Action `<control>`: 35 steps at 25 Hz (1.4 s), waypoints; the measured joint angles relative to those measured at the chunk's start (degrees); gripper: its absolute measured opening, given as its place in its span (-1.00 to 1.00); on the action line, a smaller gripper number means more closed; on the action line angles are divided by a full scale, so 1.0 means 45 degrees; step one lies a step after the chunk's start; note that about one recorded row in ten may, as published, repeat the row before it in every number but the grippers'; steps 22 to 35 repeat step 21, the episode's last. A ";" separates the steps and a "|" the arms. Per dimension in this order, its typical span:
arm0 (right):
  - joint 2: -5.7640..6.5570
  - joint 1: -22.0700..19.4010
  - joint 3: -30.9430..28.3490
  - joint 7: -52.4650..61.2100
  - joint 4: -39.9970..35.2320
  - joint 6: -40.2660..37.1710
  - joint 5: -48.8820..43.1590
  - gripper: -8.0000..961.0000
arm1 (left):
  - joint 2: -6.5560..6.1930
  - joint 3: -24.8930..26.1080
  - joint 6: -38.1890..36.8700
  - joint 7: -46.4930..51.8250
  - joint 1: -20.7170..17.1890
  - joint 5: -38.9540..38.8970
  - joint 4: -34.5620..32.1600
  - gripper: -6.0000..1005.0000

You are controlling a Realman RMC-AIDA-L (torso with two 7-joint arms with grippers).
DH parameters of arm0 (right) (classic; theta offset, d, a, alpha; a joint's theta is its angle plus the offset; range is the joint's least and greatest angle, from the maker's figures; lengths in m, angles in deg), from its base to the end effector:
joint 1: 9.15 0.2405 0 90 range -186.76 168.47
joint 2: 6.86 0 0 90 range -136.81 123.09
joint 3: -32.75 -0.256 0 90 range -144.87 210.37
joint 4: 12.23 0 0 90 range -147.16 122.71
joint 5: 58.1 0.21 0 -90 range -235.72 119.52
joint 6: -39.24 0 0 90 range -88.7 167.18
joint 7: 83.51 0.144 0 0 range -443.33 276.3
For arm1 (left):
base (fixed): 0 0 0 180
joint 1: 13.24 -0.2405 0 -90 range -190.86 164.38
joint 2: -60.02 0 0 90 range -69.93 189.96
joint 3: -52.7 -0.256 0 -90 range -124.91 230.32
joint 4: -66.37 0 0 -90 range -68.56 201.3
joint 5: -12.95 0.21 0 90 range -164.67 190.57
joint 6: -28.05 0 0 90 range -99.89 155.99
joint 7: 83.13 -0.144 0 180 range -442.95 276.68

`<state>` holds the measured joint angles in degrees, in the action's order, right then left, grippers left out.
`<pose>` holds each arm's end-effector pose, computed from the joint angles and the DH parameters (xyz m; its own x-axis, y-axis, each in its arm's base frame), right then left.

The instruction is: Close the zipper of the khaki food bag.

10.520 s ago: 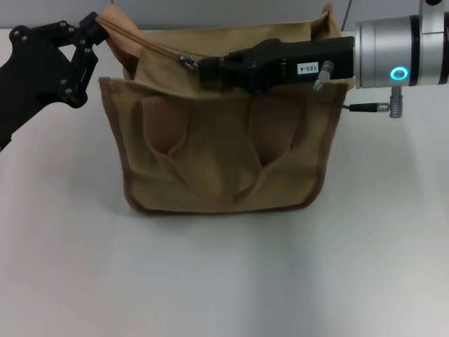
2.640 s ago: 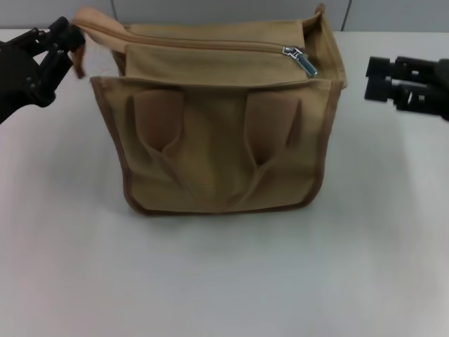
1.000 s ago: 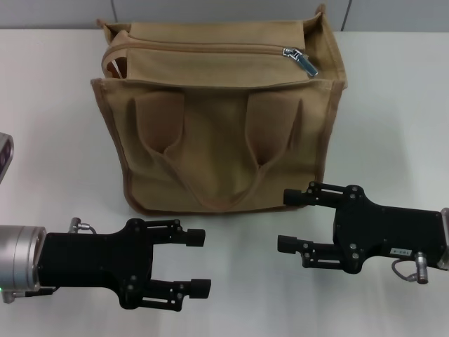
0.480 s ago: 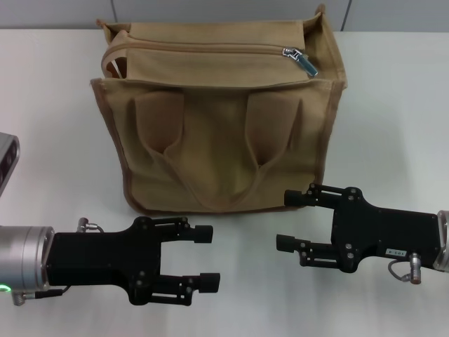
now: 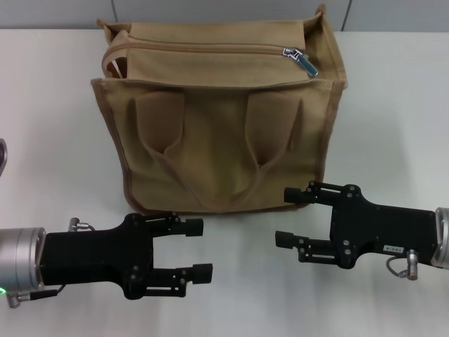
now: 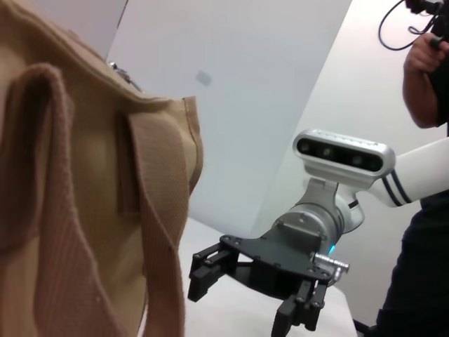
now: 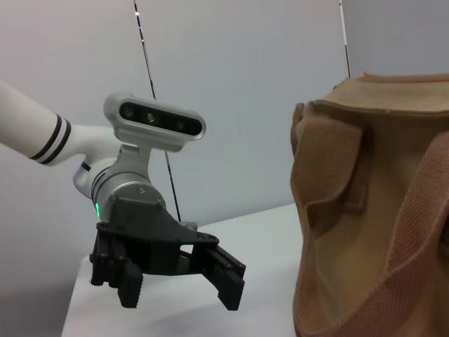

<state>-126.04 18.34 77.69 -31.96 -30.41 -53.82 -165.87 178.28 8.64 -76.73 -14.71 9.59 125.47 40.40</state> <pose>0.2707 0.2672 -0.0559 0.7812 -0.1766 -0.5988 -0.2745 -0.9586 -0.0753 -0.2796 0.2390 -0.0266 0.7062 0.4024 0.5825 0.3851 -0.9087 0.1608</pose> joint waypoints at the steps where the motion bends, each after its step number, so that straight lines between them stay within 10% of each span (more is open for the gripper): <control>1: 0.0000 0.0000 0.0000 0.0000 0.0000 0.0000 0.0000 0.52 | 0.0000 0.0000 0.0000 0.0000 0.0000 0.0000 0.0000 0.57; 35: 0.0002 0.0217 0.0685 -0.0229 0.0276 -0.0067 -0.0008 0.52 | -0.0047 -0.0014 0.0202 -0.0210 -0.0106 0.0034 -0.0002 0.56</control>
